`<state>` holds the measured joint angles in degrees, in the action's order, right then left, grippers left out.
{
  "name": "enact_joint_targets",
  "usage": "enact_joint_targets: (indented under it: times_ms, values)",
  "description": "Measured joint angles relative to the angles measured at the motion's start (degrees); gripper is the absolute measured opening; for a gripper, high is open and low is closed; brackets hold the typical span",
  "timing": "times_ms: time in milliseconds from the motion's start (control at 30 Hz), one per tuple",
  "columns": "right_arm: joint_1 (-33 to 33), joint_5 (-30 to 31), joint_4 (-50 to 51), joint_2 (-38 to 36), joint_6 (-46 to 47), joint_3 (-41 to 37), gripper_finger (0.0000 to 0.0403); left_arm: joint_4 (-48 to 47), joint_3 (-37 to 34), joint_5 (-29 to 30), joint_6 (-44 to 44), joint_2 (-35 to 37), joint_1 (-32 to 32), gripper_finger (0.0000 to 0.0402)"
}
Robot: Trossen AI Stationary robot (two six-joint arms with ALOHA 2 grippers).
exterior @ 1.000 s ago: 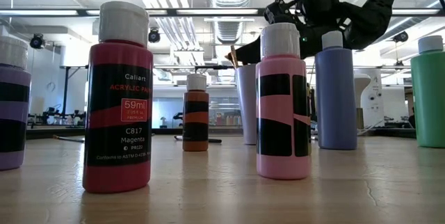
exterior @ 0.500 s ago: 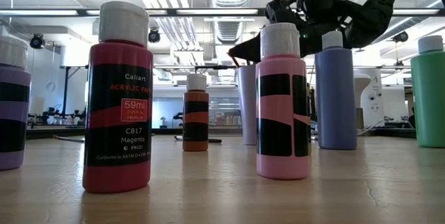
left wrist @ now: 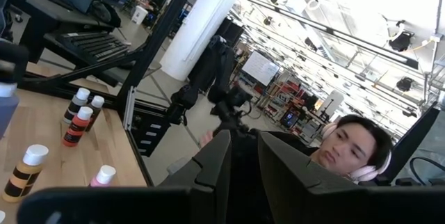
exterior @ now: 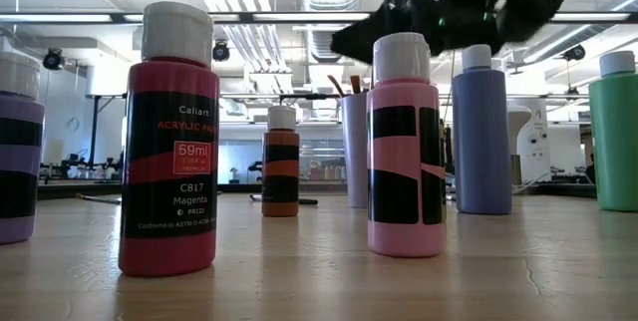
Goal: Pick & Place Paint Supplies
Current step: Adjust the purple cup
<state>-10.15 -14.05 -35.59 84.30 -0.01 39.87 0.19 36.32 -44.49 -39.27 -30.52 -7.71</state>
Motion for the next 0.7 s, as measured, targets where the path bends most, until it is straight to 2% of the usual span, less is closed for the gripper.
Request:
enact_joint_targets:
  times_ms: [133, 233, 367, 467, 567, 700]
  values:
    - [-0.45, 3.02, 26.79, -8.5, -4.89, 6.54, 0.0155, 0.0, 0.0, 0.0, 0.02, 0.0, 0.01, 0.0081]
    - [-0.61, 7.91, 46.82, -13.57, -7.43, 11.58, 0.0151, -0.02, -0.01, -0.02, 0.0, 0.01, -0.01, 0.0081]
    - [-1.47, 15.01, 64.05, -18.29, -8.6, 15.28, 0.0131, -0.02, 0.0, -0.01, 0.01, 0.02, -0.01, 0.0081]
    - [-3.85, 15.75, 70.64, -20.44, -9.34, 15.62, 0.0109, -0.02, -0.01, -0.02, 0.02, 0.0, -0.01, 0.0081]
    - [-7.54, 15.29, 71.92, -21.19, -10.34, 13.54, 0.0085, -0.02, -0.02, -0.02, 0.02, 0.0, -0.01, 0.0081]
    - [-13.1, 8.52, 71.77, -18.69, -10.41, 12.23, 0.0049, -0.02, 0.0, 0.0, 0.01, 0.02, -0.01, 0.0081]
